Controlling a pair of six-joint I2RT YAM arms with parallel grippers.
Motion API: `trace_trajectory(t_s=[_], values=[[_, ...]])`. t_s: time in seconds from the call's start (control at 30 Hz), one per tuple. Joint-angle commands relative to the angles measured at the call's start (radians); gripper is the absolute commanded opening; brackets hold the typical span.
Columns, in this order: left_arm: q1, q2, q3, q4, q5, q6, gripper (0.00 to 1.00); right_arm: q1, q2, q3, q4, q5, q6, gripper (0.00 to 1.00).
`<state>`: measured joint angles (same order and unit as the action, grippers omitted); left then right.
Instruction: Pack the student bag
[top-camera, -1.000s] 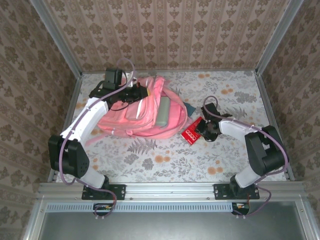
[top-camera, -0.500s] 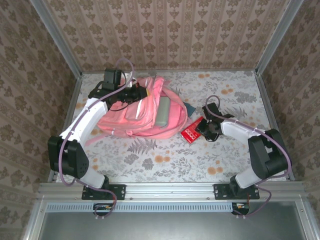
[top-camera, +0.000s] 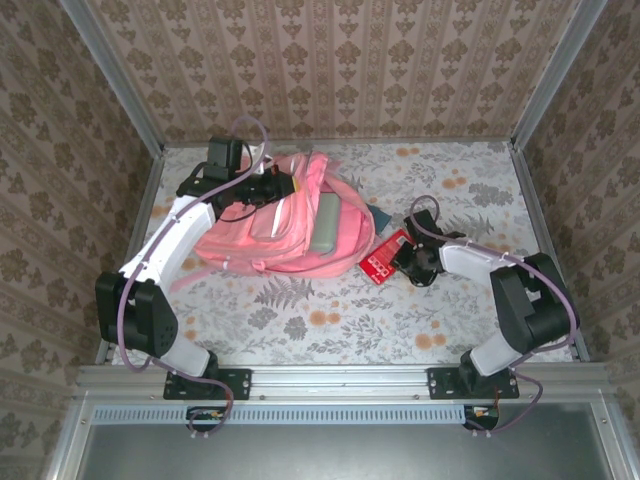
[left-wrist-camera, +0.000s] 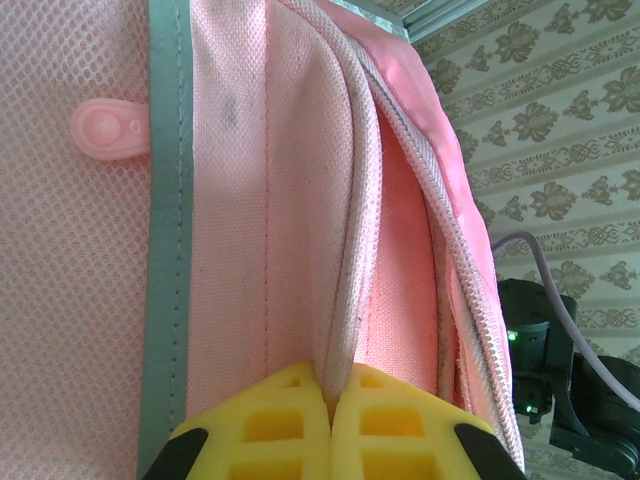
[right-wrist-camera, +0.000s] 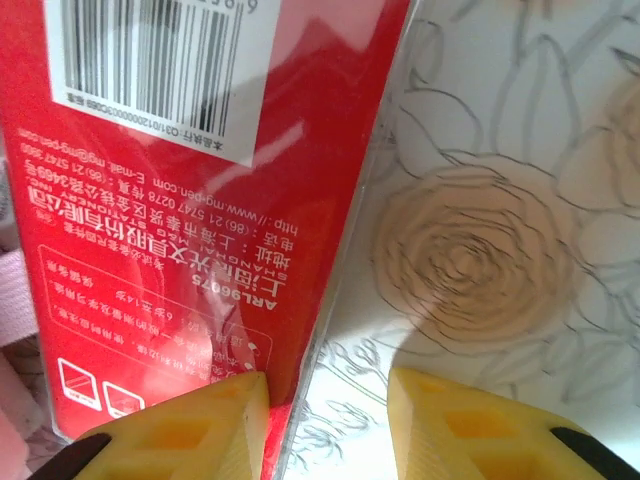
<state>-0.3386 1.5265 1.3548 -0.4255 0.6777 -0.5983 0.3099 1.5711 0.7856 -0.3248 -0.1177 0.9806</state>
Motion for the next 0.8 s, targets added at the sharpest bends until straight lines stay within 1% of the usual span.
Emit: trace_trajectory(t_s=[0.0,0.13,0.23,0.27,0.4,0.53,0.77], values=[[0.009,-0.037,0.007,0.051,0.037,0.012,0.00,-0.003,0.058,0.026,0.033,-0.008,0.016,0.38],[0.011,-0.040,0.007,0.046,0.035,0.016,0.00,-0.004,0.095,0.052,0.043,-0.011,0.011,0.35],[0.013,-0.039,0.009,0.045,0.034,0.015,0.00,-0.003,0.109,0.064,0.062,-0.018,0.008,0.30],[0.013,-0.039,0.009,0.044,0.034,0.016,0.00,-0.004,0.111,0.069,0.064,-0.021,0.006,0.30],[0.015,-0.036,0.012,0.045,0.037,0.015,0.00,-0.004,0.127,0.087,0.069,-0.026,-0.009,0.32],[0.015,-0.033,0.017,0.045,0.038,0.015,0.00,-0.002,0.145,0.101,0.114,-0.063,-0.014,0.35],[0.015,-0.031,0.021,0.039,0.038,0.017,0.00,0.006,0.141,0.098,0.175,-0.117,-0.005,0.35]])
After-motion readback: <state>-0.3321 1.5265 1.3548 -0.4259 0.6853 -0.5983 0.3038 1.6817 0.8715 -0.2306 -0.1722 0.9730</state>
